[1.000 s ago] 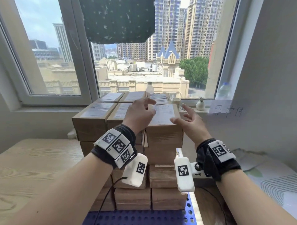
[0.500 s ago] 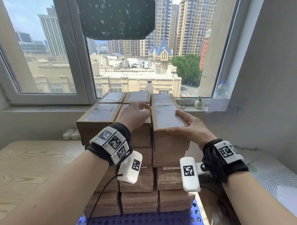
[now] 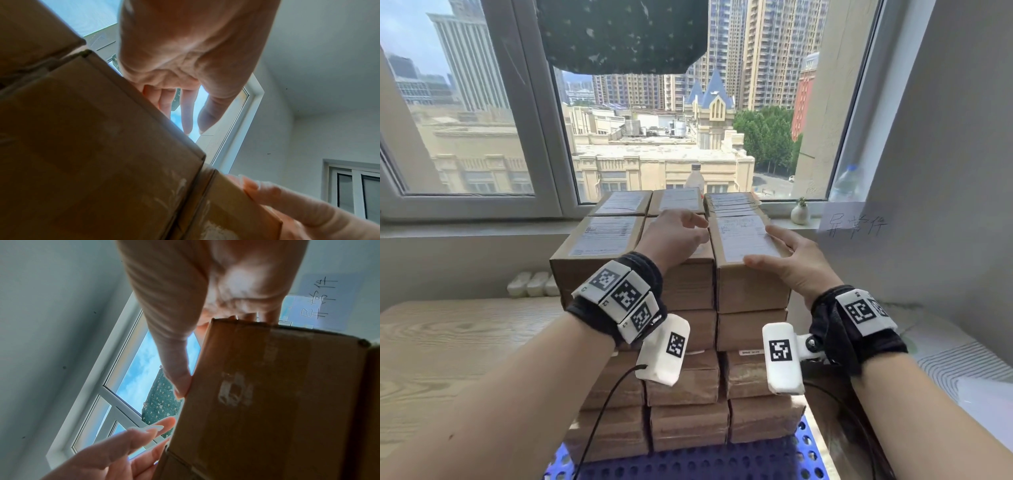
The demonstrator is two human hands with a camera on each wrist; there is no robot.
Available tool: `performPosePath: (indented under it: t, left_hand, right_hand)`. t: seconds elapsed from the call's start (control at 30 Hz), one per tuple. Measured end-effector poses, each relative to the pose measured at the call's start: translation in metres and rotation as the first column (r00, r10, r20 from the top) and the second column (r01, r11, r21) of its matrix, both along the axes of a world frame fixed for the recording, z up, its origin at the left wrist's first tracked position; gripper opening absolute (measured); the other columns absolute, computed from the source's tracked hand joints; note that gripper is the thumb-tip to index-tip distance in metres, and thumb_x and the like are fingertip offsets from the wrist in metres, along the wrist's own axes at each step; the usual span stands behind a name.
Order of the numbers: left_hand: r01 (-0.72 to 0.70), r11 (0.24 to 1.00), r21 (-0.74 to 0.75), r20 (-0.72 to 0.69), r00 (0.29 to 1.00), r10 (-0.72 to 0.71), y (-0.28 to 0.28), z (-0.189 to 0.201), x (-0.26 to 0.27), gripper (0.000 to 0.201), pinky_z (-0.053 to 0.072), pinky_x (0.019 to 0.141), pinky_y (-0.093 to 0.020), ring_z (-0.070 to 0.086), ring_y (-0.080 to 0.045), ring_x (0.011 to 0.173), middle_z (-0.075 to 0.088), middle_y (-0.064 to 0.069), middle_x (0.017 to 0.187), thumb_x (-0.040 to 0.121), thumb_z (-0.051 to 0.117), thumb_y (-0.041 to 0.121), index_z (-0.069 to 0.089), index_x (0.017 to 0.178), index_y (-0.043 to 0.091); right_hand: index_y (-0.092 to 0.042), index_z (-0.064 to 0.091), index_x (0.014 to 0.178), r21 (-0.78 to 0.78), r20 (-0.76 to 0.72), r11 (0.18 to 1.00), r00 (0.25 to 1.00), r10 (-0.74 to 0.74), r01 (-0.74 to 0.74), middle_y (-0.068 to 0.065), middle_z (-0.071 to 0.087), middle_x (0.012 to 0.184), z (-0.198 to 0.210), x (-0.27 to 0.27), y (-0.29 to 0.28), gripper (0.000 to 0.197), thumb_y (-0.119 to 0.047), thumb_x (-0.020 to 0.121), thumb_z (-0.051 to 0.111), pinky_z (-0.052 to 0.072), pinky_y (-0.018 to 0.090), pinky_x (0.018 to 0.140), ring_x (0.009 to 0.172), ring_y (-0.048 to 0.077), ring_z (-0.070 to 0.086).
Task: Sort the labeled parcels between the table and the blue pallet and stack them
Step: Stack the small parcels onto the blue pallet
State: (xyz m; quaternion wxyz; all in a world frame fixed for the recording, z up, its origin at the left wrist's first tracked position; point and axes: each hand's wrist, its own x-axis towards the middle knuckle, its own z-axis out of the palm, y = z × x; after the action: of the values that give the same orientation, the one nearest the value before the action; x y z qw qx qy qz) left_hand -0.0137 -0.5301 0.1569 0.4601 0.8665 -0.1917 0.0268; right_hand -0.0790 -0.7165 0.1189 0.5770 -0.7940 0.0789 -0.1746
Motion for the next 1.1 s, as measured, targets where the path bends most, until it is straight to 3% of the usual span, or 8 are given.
performPosePath:
  t: [0.3, 0.43, 0.53, 0.63, 0.73, 0.8, 0.9, 1.1]
  left_hand:
    - [-0.068, 0.980, -0.189, 0.056, 0.995, 0.080, 0.039, 0.011, 0.005, 0.023, 0.043, 0.084, -0.024, 0.058, -0.012, 0.101, 0.066, 0.003, 0.108, 0.089, 0.060, 0.016, 0.068, 0.110, 0.016]
    - [-0.117, 0.966, -0.230, 0.050, 0.990, 0.132, 0.056, 0.010, 0.009, 0.021, 0.037, 0.067, -0.011, 0.058, -0.008, 0.095, 0.066, 0.006, 0.103, 0.089, 0.059, 0.015, 0.069, 0.108, 0.016]
    - [-0.159, 0.950, -0.267, 0.048, 0.983, 0.178, 0.066, 0.008, 0.012, 0.018, 0.038, 0.068, -0.013, 0.058, -0.005, 0.092, 0.065, 0.010, 0.097, 0.089, 0.060, 0.017, 0.069, 0.104, 0.020]
    - [-0.202, 0.931, -0.303, 0.055, 0.972, 0.229, 0.078, 0.006, 0.015, 0.016, 0.038, 0.073, -0.014, 0.056, -0.001, 0.091, 0.063, 0.013, 0.094, 0.089, 0.060, 0.017, 0.069, 0.102, 0.021]
    - [-0.277, 0.888, -0.366, 0.069, 0.944, 0.323, 0.094, 0.003, 0.020, 0.018, 0.044, 0.086, -0.024, 0.058, -0.010, 0.103, 0.065, 0.006, 0.106, 0.088, 0.060, 0.017, 0.068, 0.103, 0.022]
    - [-0.340, 0.849, -0.405, 0.051, 0.918, 0.392, 0.101, 0.001, 0.024, 0.017, 0.045, 0.088, -0.027, 0.058, -0.013, 0.105, 0.065, 0.004, 0.108, 0.087, 0.059, 0.016, 0.067, 0.100, 0.023]
    - [-0.389, 0.836, -0.388, -0.012, 0.909, 0.417, 0.105, -0.008, 0.028, 0.016, 0.042, 0.083, -0.025, 0.057, -0.014, 0.103, 0.064, 0.002, 0.109, 0.088, 0.060, 0.016, 0.066, 0.101, 0.022]
    - [-0.411, 0.841, -0.352, -0.051, 0.905, 0.422, 0.108, -0.015, 0.032, 0.016, 0.040, 0.080, -0.025, 0.055, -0.013, 0.100, 0.063, 0.002, 0.110, 0.088, 0.060, 0.017, 0.067, 0.101, 0.022]
  right_hand:
    - [-0.030, 0.060, 0.125, -0.030, -0.021, 0.999, 1.000, -0.012, 0.012, -0.003, 0.060, 0.127, -0.006, -0.002, 0.004, 0.074, -0.024, 0.057, 0.089, 0.041, 0.033, 0.107, 0.120, 0.014, 0.055]
    - [-0.026, 0.061, 0.125, 0.034, -0.010, 0.999, 1.000, -0.011, 0.011, -0.002, 0.061, 0.125, -0.005, 0.001, 0.008, 0.071, -0.016, 0.060, 0.088, 0.046, 0.022, 0.092, 0.109, 0.011, 0.059]
    - [-0.026, 0.061, 0.125, 0.066, 0.008, 0.998, 1.000, -0.011, 0.011, 0.000, 0.062, 0.124, -0.007, 0.001, 0.008, 0.071, -0.012, 0.061, 0.087, 0.045, 0.015, 0.080, 0.101, 0.006, 0.061]
    - [-0.031, 0.060, 0.124, 0.063, 0.010, 0.998, 1.000, -0.013, 0.012, -0.001, 0.060, 0.127, -0.008, 0.001, 0.008, 0.072, -0.021, 0.058, 0.089, 0.045, 0.018, 0.088, 0.107, 0.006, 0.059]
    - [-0.033, 0.060, 0.120, 0.058, 0.038, 0.993, 0.994, -0.104, 0.102, -0.001, 0.059, 0.127, -0.009, 0.002, 0.008, 0.066, -0.040, 0.059, 0.085, 0.040, 0.029, 0.101, 0.117, 0.012, 0.054]
    - [-0.026, 0.061, 0.120, 0.049, 0.081, 0.968, 0.965, -0.249, 0.245, -0.002, 0.062, 0.119, -0.010, 0.004, 0.008, 0.049, -0.033, 0.073, 0.077, 0.040, 0.025, 0.092, 0.110, 0.012, 0.056]
    - [-0.022, 0.065, 0.114, 0.045, 0.099, 0.926, 0.921, -0.377, 0.375, -0.001, 0.066, 0.108, -0.013, 0.009, 0.011, 0.035, -0.024, 0.080, 0.072, 0.040, 0.022, 0.082, 0.097, 0.012, 0.059]
    - [-0.025, 0.065, 0.114, 0.009, 0.072, 0.898, 0.896, -0.439, 0.440, -0.003, 0.065, 0.108, -0.015, 0.014, 0.019, 0.035, -0.024, 0.079, 0.069, 0.043, 0.024, 0.085, 0.096, 0.013, 0.059]
